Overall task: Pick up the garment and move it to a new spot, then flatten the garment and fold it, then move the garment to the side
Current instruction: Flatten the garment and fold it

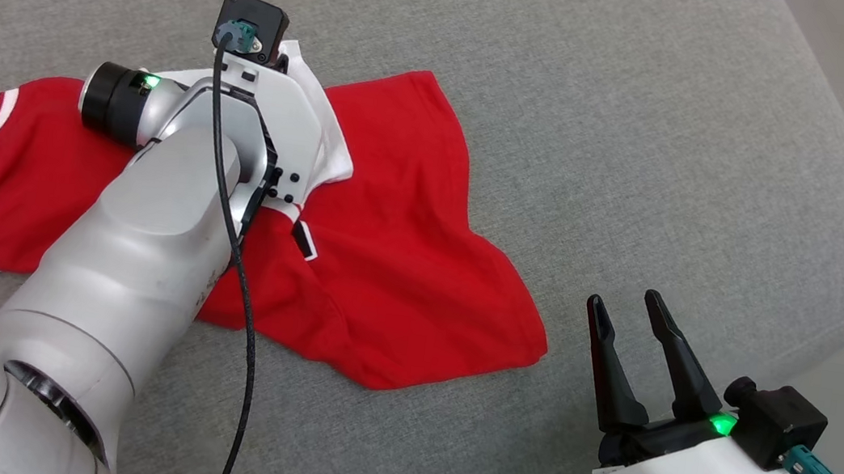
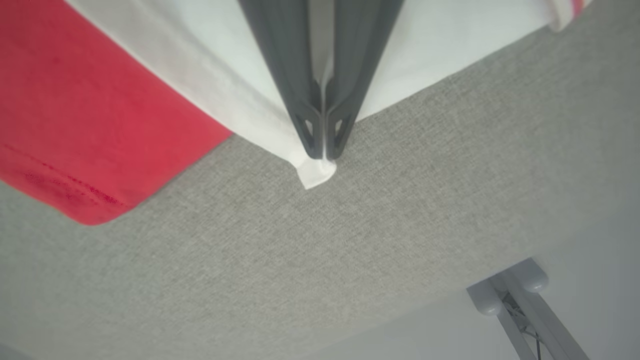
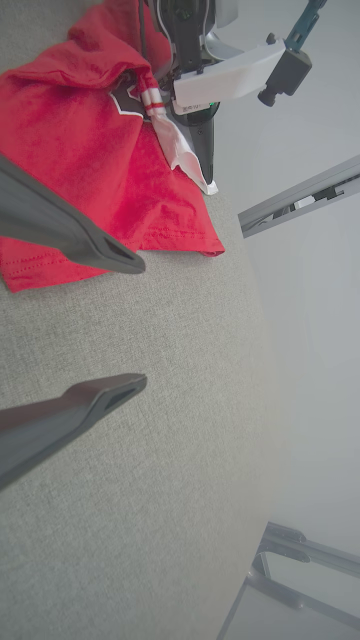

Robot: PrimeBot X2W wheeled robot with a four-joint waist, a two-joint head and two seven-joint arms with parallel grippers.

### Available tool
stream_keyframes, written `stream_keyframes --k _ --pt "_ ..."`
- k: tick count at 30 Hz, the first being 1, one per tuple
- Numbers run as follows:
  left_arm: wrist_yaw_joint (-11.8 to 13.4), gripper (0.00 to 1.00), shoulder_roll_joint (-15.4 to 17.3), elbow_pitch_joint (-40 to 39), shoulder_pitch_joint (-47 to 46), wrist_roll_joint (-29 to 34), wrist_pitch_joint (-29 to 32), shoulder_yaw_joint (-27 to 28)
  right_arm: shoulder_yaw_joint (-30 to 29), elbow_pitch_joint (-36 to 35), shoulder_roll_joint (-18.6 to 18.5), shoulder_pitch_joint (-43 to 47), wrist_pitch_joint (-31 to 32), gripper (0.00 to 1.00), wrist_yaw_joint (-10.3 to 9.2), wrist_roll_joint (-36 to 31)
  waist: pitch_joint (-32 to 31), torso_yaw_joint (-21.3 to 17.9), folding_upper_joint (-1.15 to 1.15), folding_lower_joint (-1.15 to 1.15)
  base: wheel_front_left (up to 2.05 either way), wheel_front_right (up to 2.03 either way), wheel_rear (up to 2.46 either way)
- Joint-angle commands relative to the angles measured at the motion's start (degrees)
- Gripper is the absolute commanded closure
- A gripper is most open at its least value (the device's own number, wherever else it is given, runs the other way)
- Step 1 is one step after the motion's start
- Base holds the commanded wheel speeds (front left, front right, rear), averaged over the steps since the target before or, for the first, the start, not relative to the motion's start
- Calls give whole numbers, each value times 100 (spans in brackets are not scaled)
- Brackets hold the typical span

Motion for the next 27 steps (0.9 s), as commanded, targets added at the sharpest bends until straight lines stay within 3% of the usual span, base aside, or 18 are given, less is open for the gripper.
stream_keyframes --k 1,9,13,17,22,27 --pt "-60 100 38 -48 -45 -39 -131 4 -4 3 -25 -70 -9 0 1 -44 -53 102 0 0 0 0 0" --pt "-253 100 35 -650 -176 -400 -799 51 -138 54 -27 -4 -9 0 1 -243 -371 677 0 0 0 0 0" --pt "-392 100 34 -1011 -85 -666 -1217 69 -241 96 -28 103 -9 0 1 -423 -609 1182 0 0 0 0 0" --pt "-320 100 49 -1627 351 -858 -1514 173 -395 171 -34 274 -9 0 1 -633 -1003 1852 0 0 0 0 0" --pt "-242 100 483 -2415 1079 -831 -1594 432 -469 208 -35 419 -9 0 1 -756 -1298 2344 0 0 0 0 0" --pt "13 100 1156 -4021 2255 -703 -1596 961 -494 221 -34 537 -9 0 1 -810 -1485 2686 0 0 0 0 0"
